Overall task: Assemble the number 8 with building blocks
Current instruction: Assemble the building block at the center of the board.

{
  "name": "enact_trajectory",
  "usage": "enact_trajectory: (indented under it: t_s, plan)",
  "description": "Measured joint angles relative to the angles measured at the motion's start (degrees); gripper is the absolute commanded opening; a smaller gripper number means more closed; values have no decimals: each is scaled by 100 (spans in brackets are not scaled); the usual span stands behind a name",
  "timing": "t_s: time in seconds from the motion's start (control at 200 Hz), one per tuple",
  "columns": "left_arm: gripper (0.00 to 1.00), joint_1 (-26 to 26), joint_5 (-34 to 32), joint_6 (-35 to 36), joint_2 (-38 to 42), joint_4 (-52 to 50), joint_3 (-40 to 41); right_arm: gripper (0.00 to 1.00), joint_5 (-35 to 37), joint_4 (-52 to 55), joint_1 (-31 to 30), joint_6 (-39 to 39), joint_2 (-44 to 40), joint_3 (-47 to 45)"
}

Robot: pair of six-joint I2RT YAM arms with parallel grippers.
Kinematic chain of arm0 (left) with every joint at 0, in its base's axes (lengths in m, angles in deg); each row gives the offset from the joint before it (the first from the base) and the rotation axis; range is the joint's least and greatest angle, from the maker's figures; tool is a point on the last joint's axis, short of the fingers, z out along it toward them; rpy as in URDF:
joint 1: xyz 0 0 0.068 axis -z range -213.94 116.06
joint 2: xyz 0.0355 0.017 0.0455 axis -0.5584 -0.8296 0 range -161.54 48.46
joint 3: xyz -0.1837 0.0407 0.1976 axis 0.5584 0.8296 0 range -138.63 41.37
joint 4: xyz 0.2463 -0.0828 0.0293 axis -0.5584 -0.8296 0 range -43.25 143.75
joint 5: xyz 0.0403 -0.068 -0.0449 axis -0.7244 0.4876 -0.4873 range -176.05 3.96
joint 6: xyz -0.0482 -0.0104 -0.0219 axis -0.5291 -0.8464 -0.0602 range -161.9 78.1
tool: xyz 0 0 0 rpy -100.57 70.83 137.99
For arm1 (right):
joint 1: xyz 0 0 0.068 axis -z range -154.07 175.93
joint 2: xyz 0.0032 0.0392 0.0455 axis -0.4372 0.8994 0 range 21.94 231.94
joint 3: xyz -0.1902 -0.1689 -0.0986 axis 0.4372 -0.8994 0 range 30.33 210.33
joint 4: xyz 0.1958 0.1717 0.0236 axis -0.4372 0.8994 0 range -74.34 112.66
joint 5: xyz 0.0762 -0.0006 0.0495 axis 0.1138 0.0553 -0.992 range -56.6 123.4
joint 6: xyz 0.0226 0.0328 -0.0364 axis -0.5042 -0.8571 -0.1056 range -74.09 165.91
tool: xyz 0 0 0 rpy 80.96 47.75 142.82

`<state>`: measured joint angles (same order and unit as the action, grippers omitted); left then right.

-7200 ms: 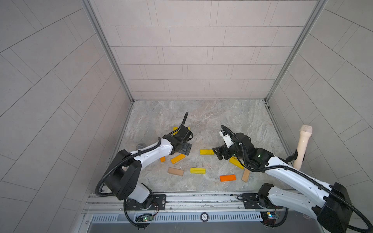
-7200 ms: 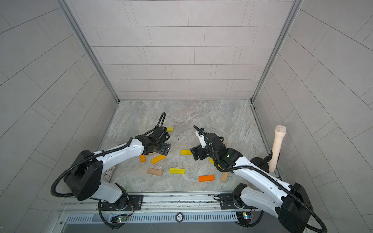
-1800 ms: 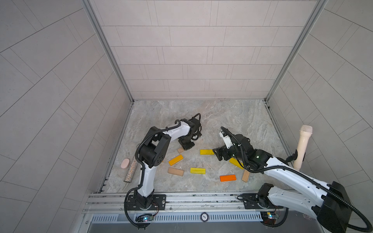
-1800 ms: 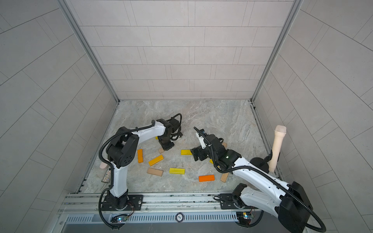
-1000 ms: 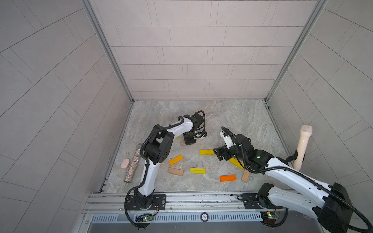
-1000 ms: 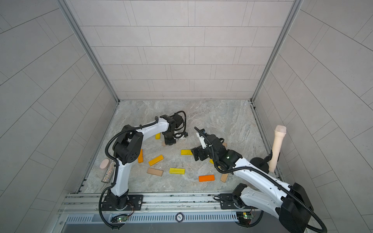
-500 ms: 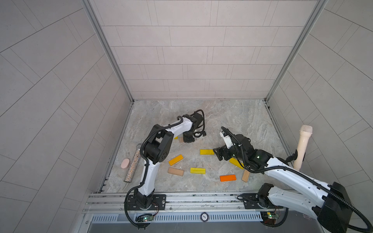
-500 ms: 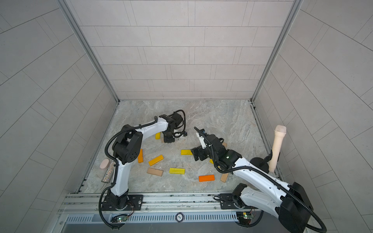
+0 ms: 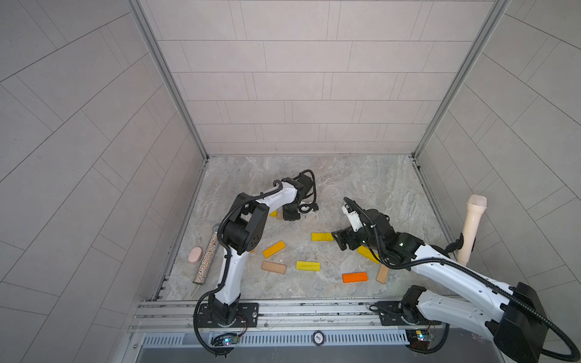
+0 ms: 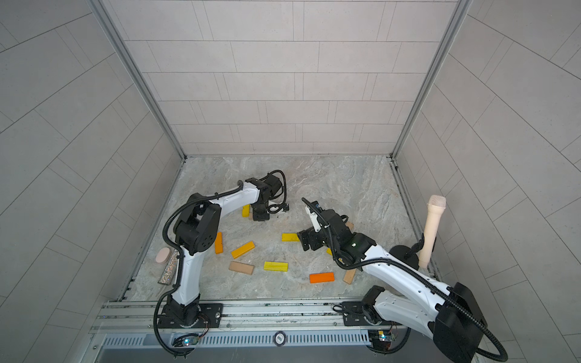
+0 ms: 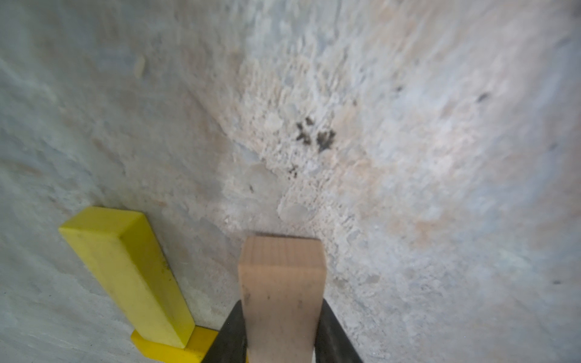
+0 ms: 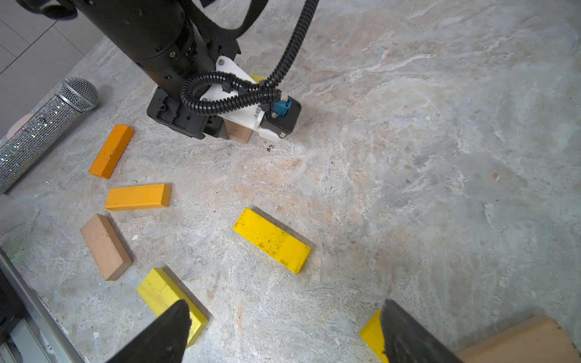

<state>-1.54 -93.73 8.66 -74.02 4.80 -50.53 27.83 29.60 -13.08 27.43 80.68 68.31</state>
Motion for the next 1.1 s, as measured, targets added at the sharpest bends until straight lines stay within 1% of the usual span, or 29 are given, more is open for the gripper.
enact_trajectory:
  t_s: [0.44,0.565,0.64,0.765,0.811,0.846,0.921,1.011,1.101]
  plan:
    - [45,-2,-22,20,0,66,0,96,-2,-2,0,0,26,0]
    - [47,0,33,-116,44,85,13,96,-7,-33,0,0,57,0]
    - [48,13,109,-280,238,195,146,97,-9,-50,0,0,76,2]
    - [52,50,295,-761,977,553,627,98,-22,-66,0,0,192,63]
    - [57,55,358,-964,1314,721,822,99,-24,-85,0,0,256,105]
    - [64,59,385,-1143,1582,872,984,100,-24,-87,0,0,313,151]
    - [73,61,433,-1692,2151,1244,1370,100,-22,-90,0,-4,452,289]
    - [79,63,459,-2402,2656,1659,1810,100,-20,-109,0,-4,640,509]
    - [87,61,402,-3180,2940,1991,2159,100,-20,-184,0,-39,868,750]
